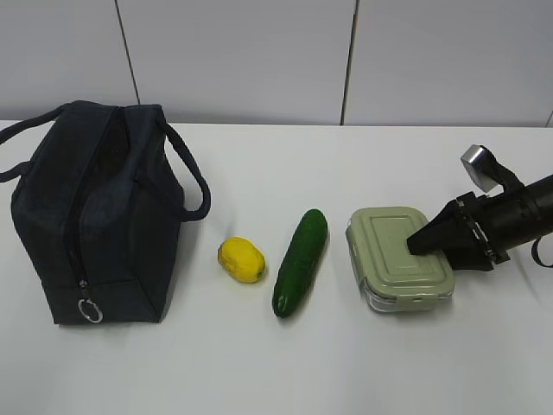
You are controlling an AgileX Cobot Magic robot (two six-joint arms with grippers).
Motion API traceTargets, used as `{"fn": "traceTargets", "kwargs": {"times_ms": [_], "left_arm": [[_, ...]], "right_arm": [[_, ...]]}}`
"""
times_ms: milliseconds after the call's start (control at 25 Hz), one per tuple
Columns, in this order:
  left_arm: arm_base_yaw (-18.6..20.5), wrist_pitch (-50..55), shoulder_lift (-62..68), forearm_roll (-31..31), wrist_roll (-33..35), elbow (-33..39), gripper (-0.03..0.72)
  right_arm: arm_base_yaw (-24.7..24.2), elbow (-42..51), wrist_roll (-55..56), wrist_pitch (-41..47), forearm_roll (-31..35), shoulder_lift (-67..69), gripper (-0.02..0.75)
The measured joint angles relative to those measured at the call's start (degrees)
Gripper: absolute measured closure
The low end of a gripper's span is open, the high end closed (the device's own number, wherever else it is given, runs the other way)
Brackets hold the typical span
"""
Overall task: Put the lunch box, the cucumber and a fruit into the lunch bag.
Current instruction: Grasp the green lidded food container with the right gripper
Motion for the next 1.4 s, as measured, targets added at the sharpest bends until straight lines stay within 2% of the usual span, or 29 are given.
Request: {"fn": "traceTargets", "kwargs": {"times_ms": [1400], "left_arm": [[0.0,0.0,0.0,0.0,0.0,0.0,0.241]], "right_arm": [[0.0,0.0,1.87,0.57,-0.21,0.0,0.282]]}}
